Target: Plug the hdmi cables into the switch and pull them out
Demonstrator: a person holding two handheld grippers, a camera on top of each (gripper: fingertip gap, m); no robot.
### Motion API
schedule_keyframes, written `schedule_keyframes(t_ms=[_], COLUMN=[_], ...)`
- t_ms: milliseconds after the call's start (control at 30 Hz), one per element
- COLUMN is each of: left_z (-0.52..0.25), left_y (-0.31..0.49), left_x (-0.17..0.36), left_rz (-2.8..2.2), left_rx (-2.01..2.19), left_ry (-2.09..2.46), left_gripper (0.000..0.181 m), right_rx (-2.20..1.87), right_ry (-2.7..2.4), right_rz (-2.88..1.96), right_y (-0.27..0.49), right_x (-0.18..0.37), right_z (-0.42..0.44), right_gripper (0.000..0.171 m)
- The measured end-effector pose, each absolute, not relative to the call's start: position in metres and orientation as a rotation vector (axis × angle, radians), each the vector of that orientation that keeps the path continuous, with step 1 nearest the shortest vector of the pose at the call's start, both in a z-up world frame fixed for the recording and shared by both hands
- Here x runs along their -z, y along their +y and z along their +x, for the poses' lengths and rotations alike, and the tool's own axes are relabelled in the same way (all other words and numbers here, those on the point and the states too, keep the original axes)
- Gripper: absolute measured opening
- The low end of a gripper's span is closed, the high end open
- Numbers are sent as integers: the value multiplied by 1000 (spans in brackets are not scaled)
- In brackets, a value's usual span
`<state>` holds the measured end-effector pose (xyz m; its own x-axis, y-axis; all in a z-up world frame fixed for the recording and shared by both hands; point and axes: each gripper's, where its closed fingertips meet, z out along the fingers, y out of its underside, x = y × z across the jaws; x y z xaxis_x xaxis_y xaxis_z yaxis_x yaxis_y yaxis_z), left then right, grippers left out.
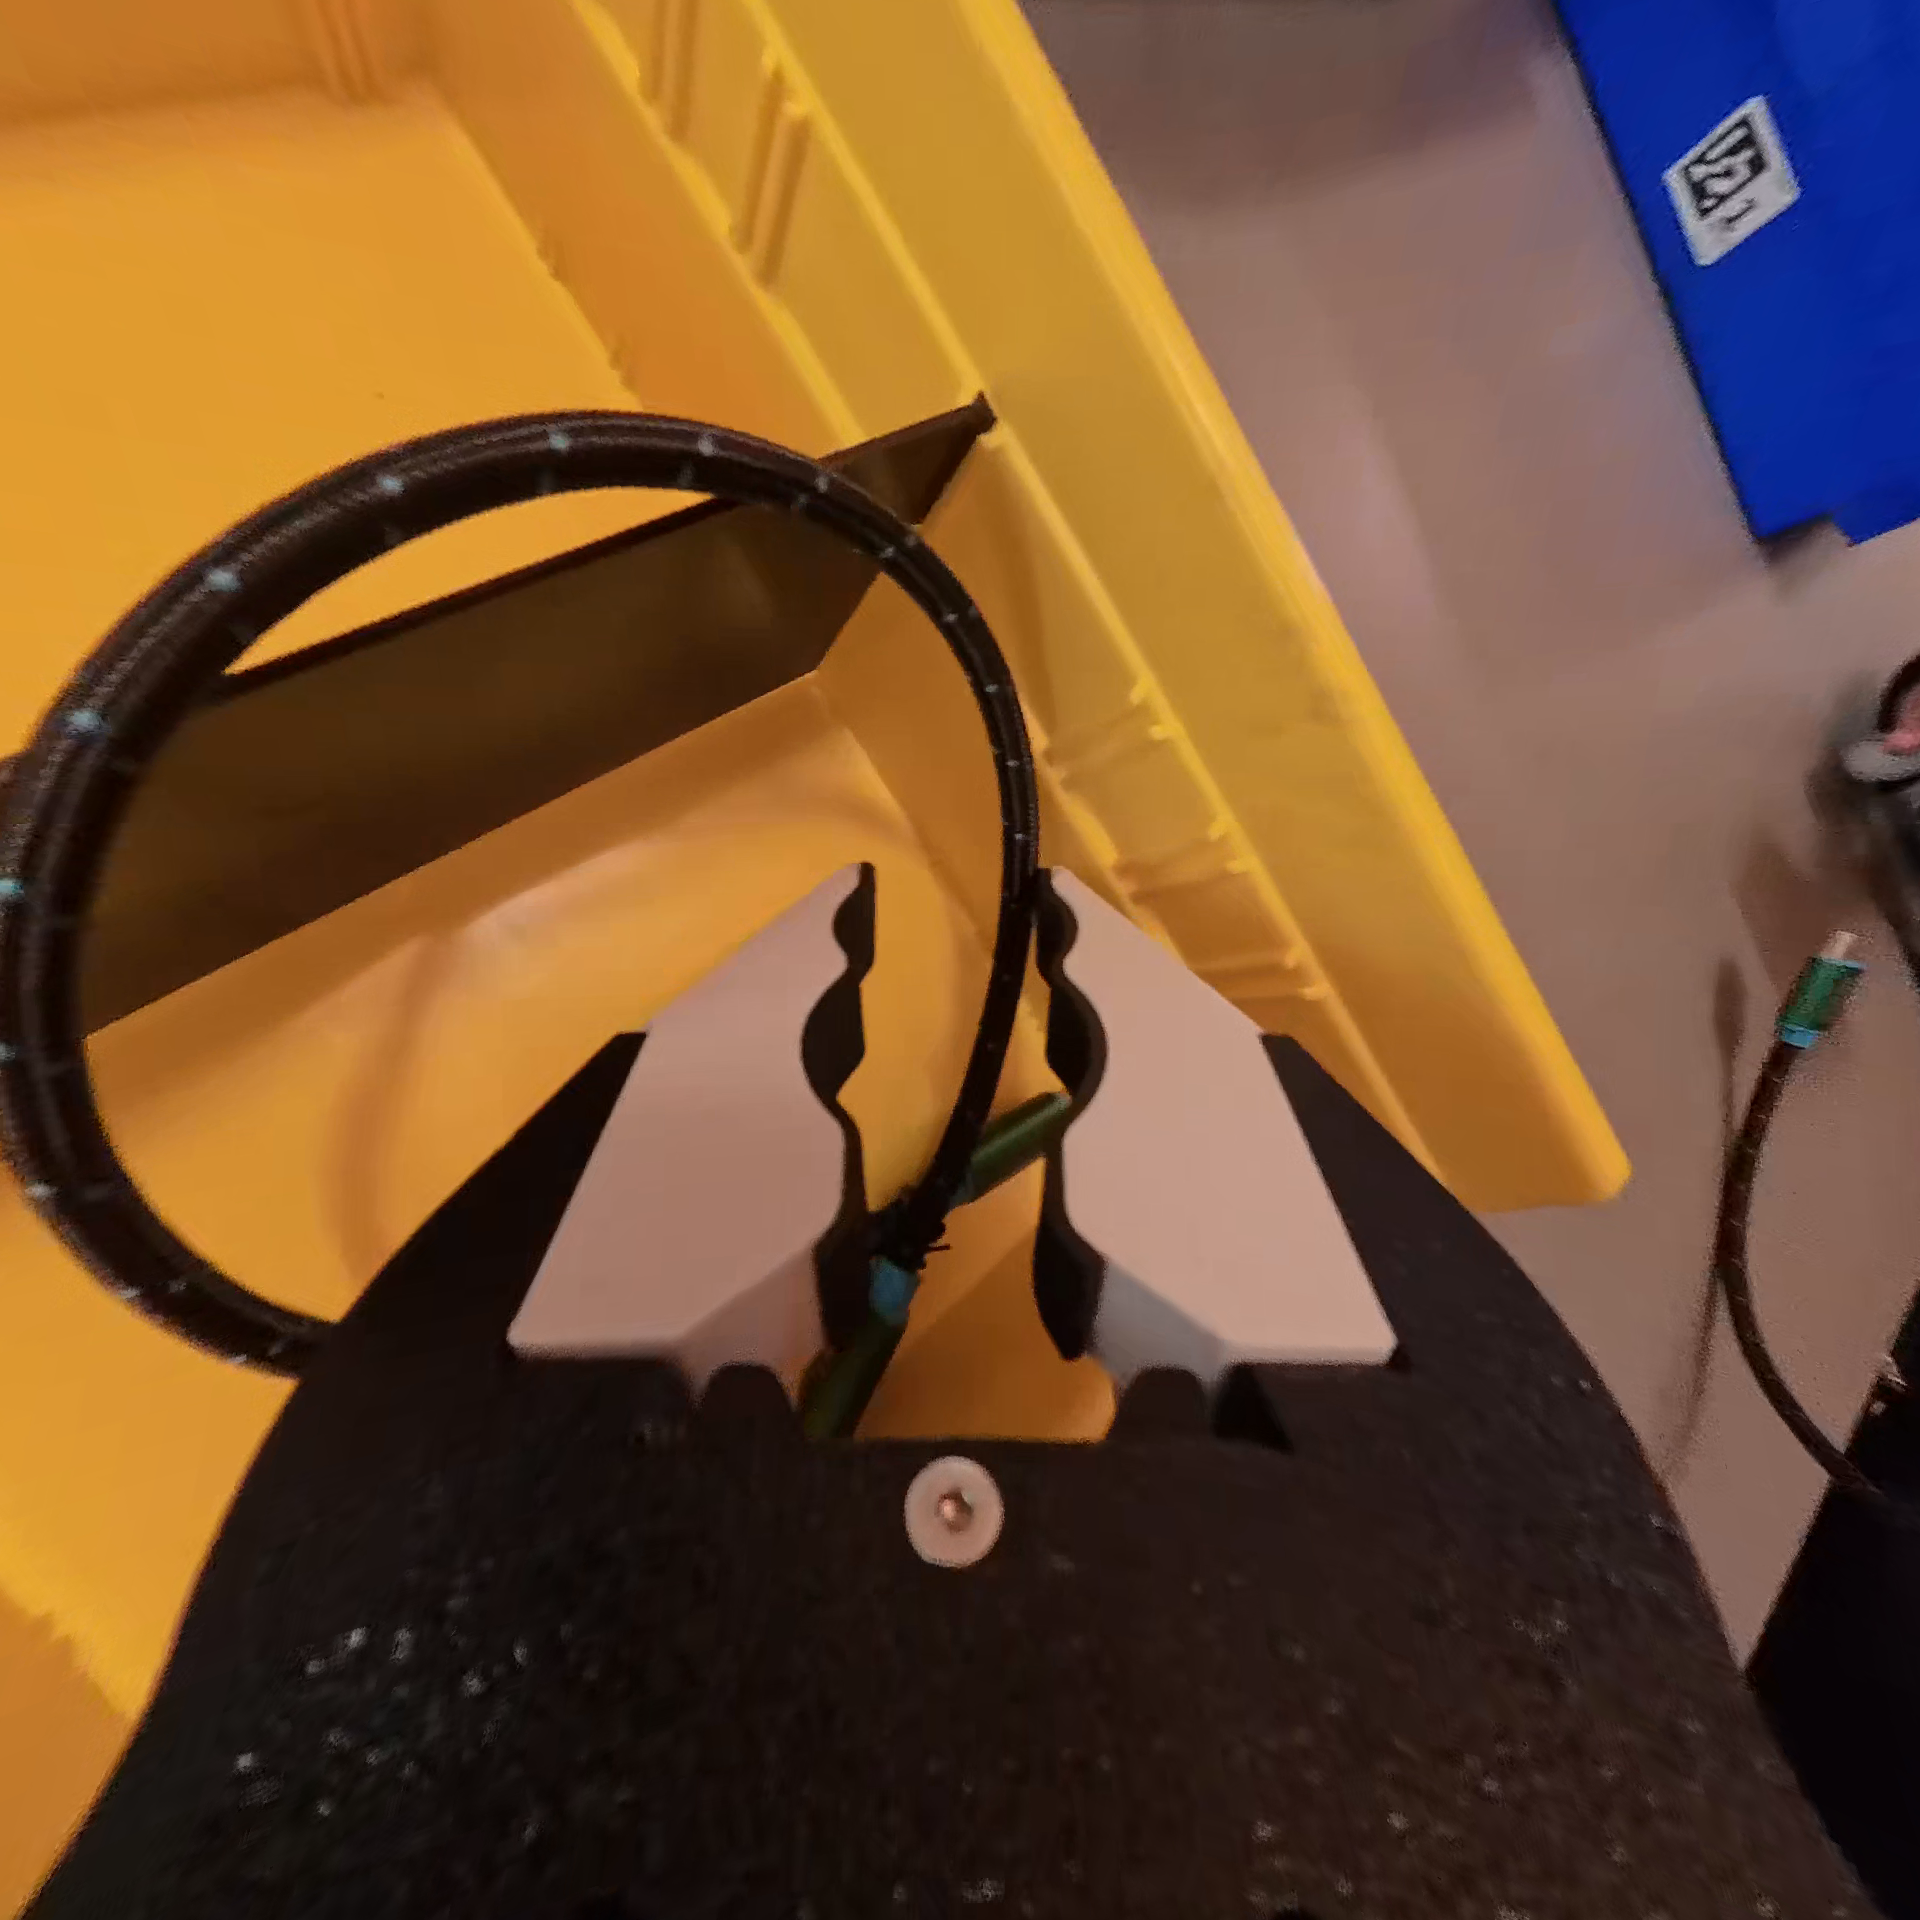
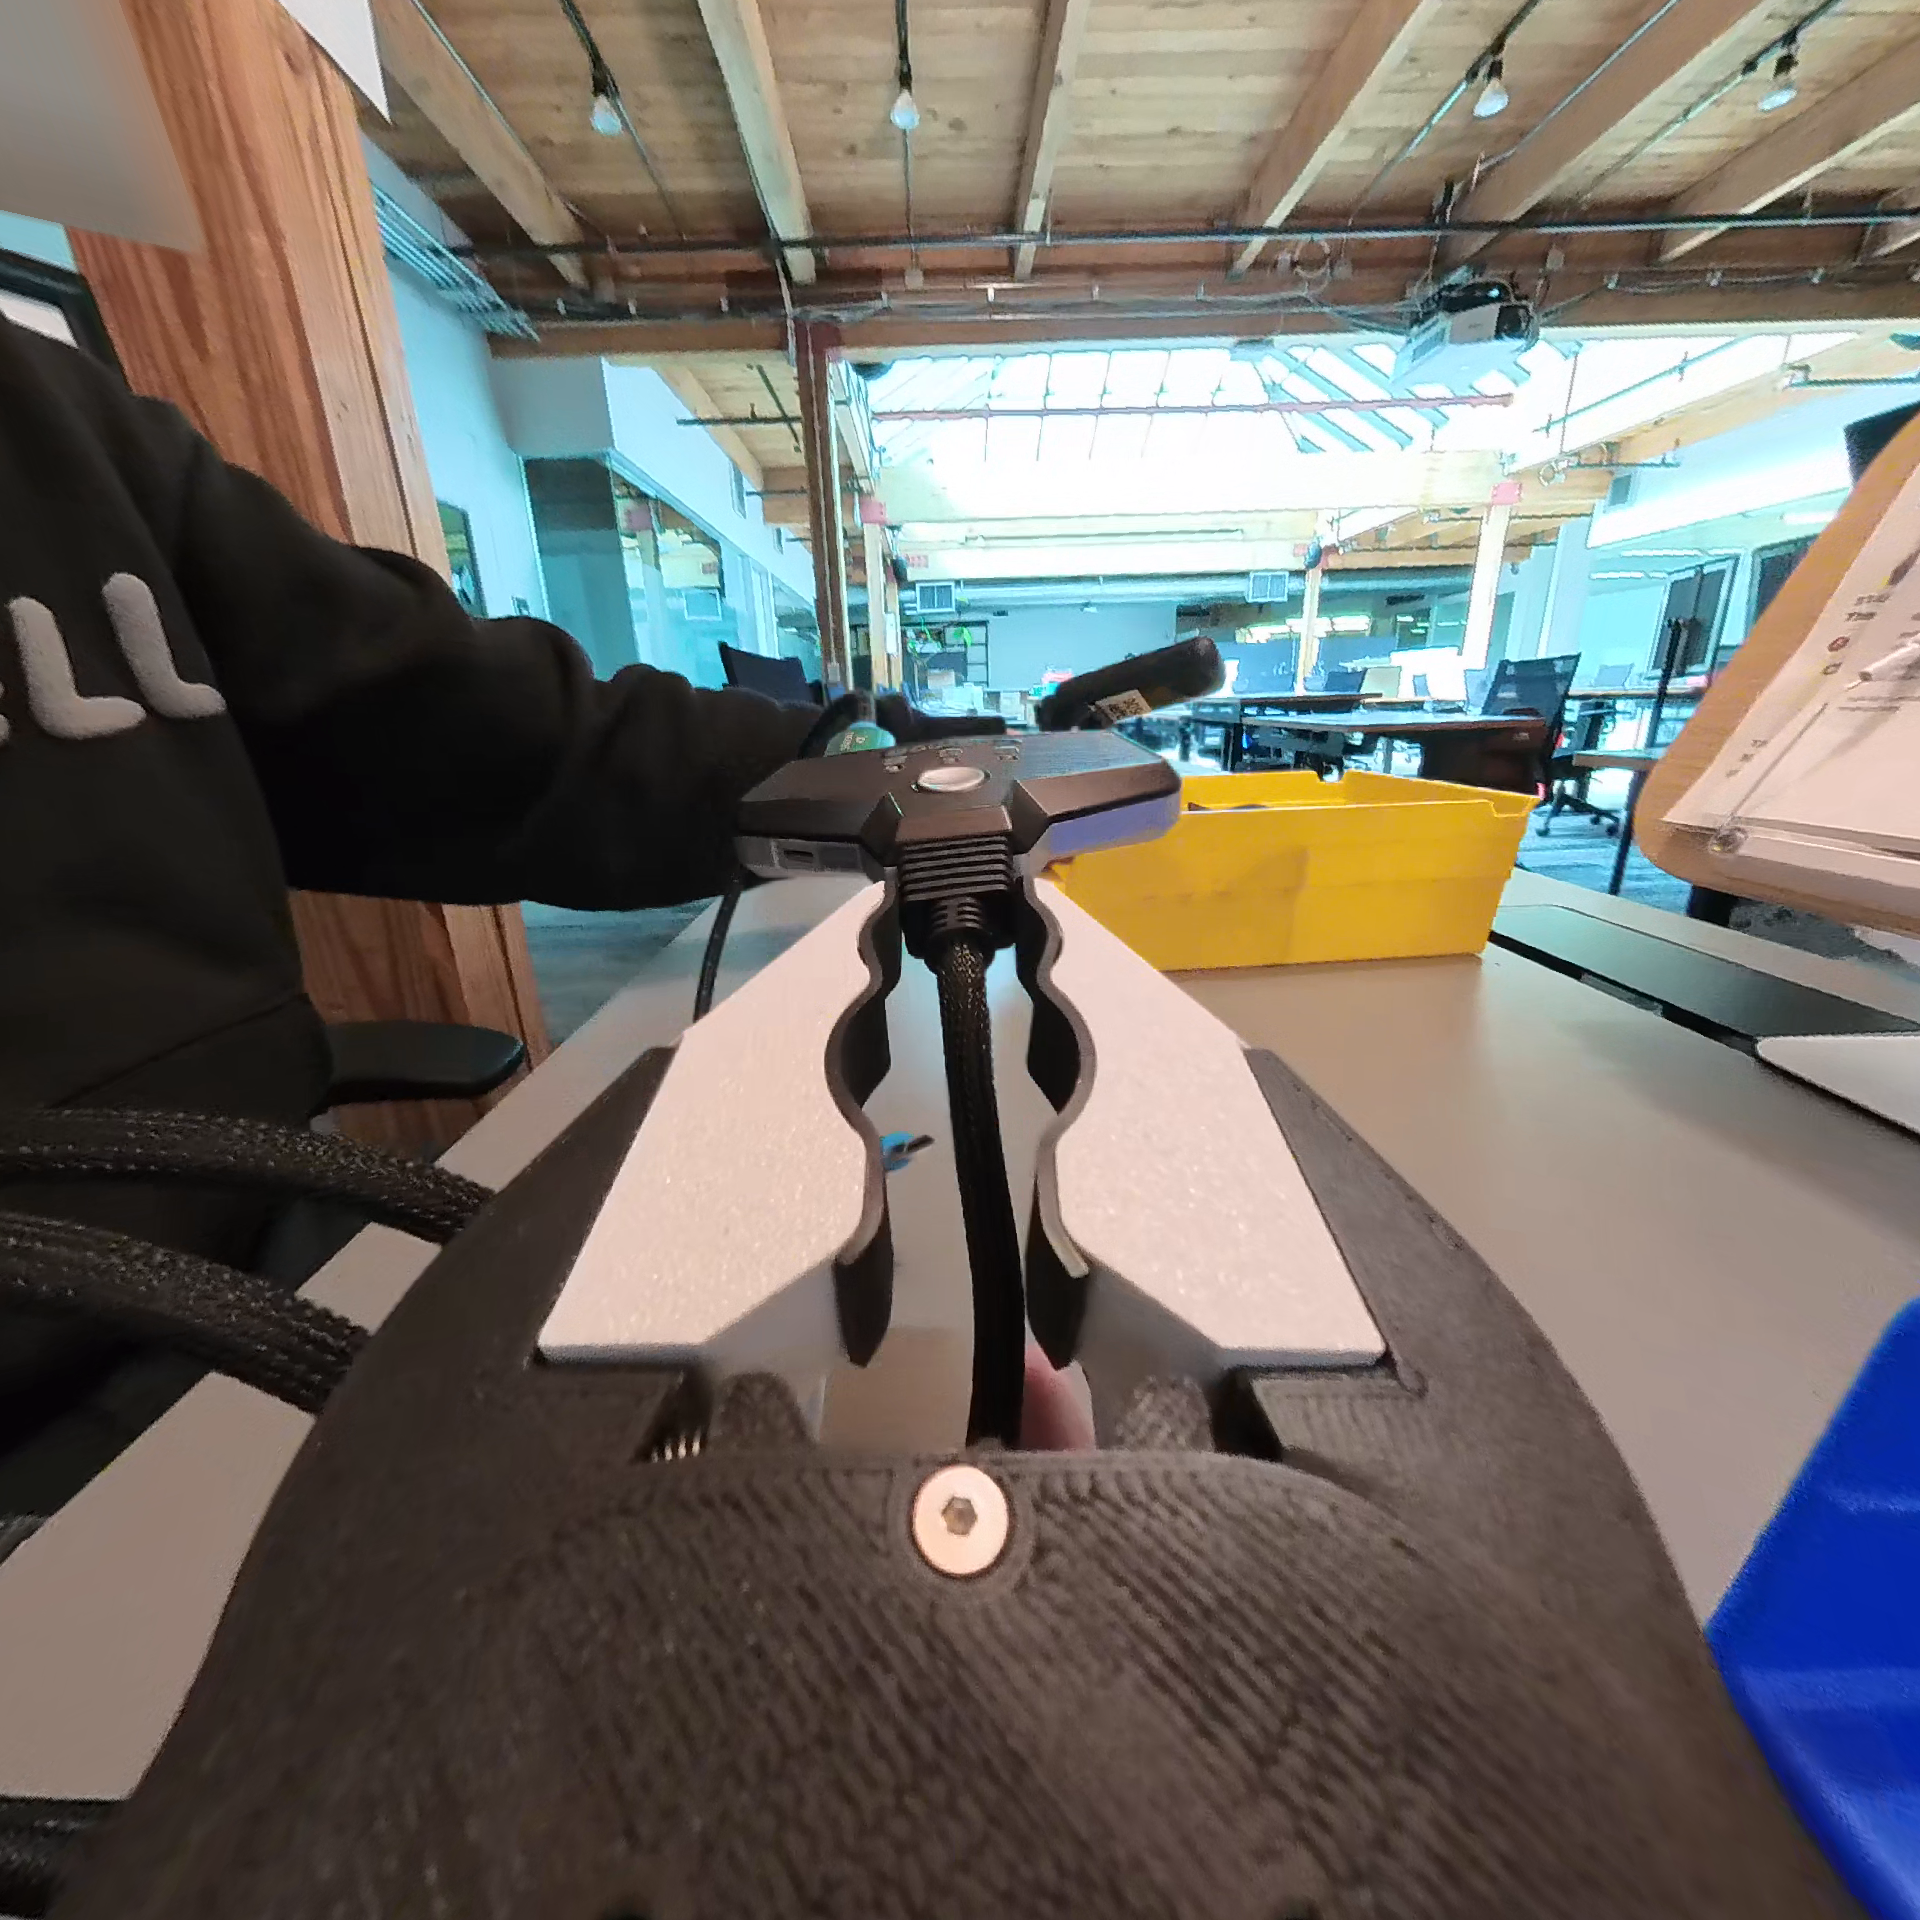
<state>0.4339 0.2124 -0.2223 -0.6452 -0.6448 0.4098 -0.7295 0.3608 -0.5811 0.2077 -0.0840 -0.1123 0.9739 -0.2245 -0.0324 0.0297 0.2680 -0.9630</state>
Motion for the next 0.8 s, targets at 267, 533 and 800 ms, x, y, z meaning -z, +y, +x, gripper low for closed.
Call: schedule_keyframes(t_ms=[267,533,800], left_z=[421,415,359], left_y=[207,205,131], left_x=[204,92,-3], left_rz=[1123,1011,723], left_rx=[-1289,-1794,-1902], left_ry=[-2513,-2539,-2565], left_gripper=[3,3,3], right_rx=[171,172,194], right_ry=[163,150,130], right_rz=[-1299,-1289,-1258], right_y=[-82,-83,-92], right_x=[112,109,99], right_z=[206,204,202], right_gripper=[20,20,20])
